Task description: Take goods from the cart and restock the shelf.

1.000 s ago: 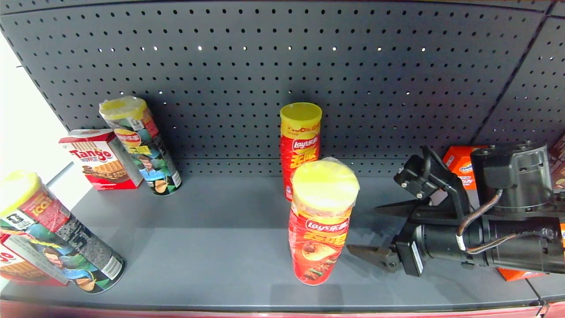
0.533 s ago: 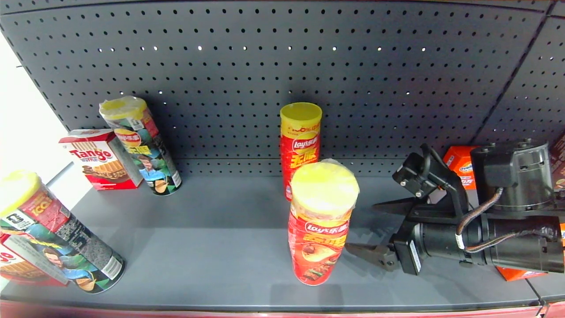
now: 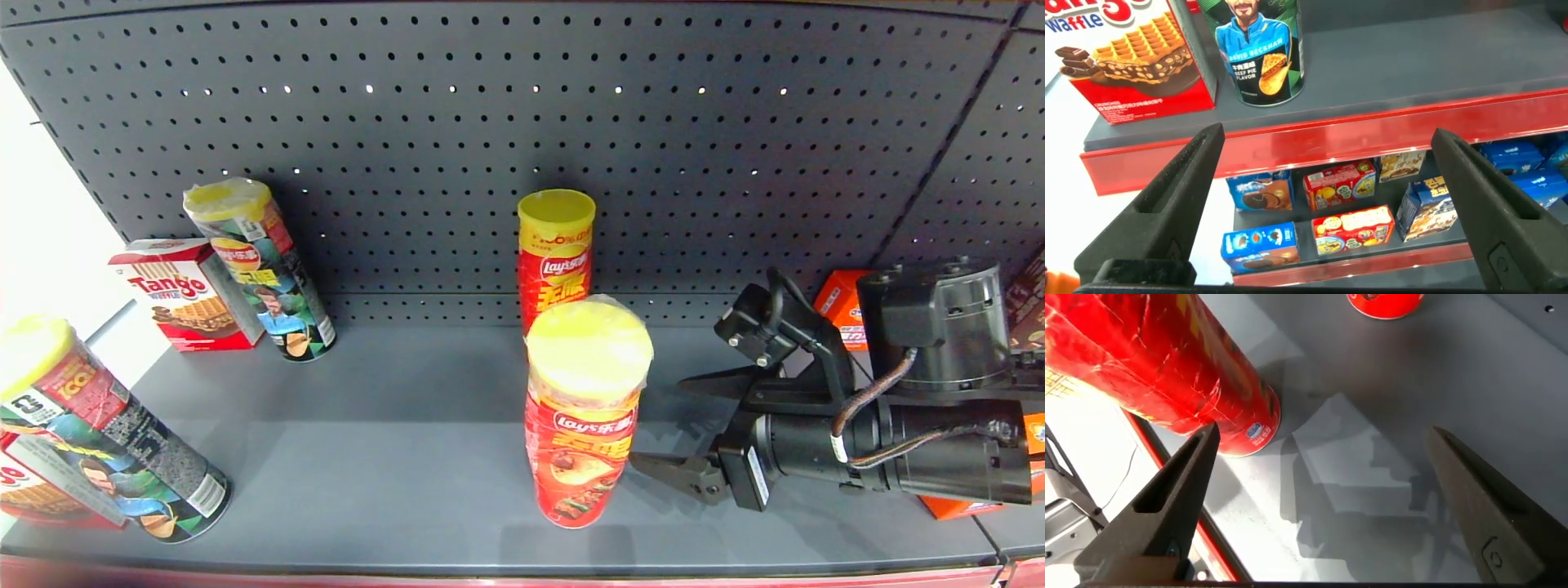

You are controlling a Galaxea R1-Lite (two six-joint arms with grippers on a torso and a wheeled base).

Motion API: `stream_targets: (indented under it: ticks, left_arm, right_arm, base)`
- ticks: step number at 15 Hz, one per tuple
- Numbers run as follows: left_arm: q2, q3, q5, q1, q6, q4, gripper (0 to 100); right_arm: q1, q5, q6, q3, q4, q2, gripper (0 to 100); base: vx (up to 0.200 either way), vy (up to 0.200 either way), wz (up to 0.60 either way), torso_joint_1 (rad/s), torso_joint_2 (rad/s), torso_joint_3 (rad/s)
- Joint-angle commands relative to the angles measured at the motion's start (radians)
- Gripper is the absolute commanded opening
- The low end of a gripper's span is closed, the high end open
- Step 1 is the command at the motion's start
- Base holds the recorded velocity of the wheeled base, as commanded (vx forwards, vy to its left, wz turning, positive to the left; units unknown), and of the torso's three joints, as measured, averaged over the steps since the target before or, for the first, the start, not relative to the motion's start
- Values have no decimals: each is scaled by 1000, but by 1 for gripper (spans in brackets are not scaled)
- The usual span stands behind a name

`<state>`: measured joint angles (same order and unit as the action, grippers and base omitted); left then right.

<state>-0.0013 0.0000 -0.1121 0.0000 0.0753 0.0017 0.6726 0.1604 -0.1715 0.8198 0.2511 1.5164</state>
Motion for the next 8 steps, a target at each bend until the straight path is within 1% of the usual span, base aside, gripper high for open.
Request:
stream_targets:
  ticks: [1,8]
  left_arm:
    - [1,0,0,0,0,0,100]
    - [1,0,0,0,-2,0,100]
  right_arm:
    - [12,1,0,7,1,7,100]
    - [21,-1,0,22,1,24,100]
  base:
    - [0,0,0,0,0,0]
    - [0,0,0,0,0,0]
